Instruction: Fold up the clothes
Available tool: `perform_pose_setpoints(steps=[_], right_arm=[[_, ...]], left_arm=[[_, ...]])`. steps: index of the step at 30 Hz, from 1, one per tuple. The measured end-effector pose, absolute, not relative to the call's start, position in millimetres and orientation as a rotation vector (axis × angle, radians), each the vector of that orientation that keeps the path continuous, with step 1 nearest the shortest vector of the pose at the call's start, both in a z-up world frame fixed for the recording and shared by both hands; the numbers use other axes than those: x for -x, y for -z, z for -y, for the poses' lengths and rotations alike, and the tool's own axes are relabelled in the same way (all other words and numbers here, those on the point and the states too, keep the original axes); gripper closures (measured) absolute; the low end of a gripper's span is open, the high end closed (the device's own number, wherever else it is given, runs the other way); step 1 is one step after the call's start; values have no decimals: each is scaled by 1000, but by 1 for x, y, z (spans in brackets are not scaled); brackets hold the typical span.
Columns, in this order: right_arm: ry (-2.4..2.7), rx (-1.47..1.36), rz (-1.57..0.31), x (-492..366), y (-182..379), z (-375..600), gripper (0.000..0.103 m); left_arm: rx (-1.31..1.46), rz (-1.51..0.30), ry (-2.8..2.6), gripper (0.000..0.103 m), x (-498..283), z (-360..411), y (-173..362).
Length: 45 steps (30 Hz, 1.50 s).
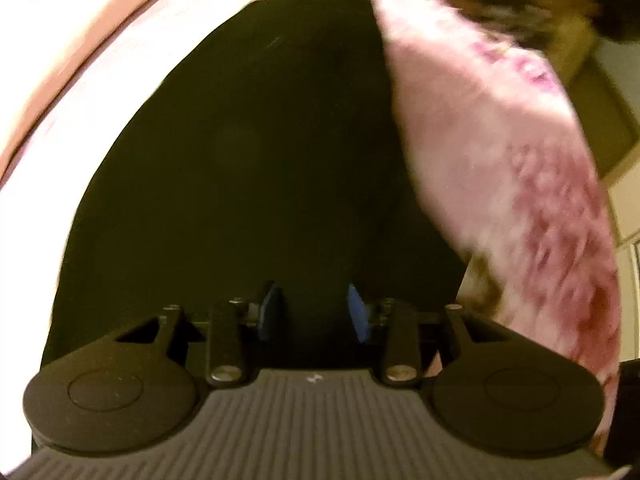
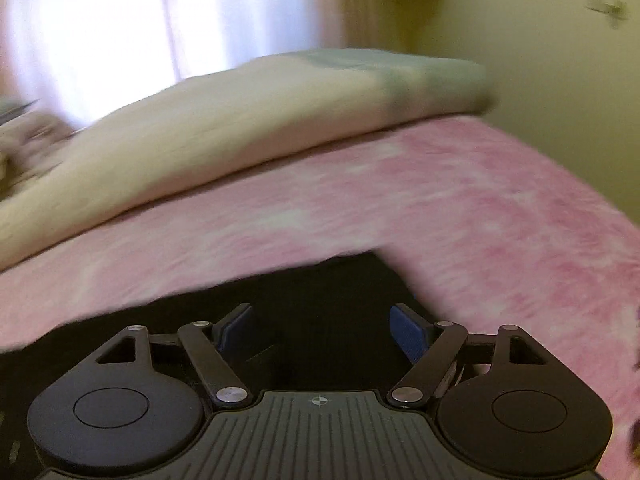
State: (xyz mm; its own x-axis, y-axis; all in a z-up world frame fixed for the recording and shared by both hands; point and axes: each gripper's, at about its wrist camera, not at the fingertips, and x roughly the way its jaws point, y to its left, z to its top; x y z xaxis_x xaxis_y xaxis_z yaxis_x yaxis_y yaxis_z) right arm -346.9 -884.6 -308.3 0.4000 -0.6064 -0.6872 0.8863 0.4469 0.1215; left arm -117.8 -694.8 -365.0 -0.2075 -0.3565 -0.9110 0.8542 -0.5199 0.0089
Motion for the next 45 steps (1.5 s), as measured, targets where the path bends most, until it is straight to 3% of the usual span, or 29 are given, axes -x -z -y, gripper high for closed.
perform_pose_setpoints(steps=[4,8,13,16,22,27,32,37,45], right_arm=[[912,-624,-800,324,349,848,25],[911,-475,-904,291,343,814,25],[736,-357,-907,215,320,756,25],[604,-335,-897,153,315,711,25],[269,-233,-883,18,321,593,25],[116,-201,-857,-74,331,527,25],[24,-116,-878,-164,350,511,25],[87,-161,-1070,-237,392,529,25],[119,-117,-935,-257,372,516,25]], left_arm=[[-1225,-719,1648,63,55,650,377],[-1162,-772,1476,62,-7,606,370],[-1131,-785,1332,59,-77,537,362],[-1122,-775,1263,52,-118,488,354],[-1079,-813,1045,53,-217,383,350],[-884,-842,929,53,-284,326,335],[-593,-859,927,53,-305,327,329],[-606,-861,955,53,-310,334,358],[-651,-823,927,53,-302,305,353]])
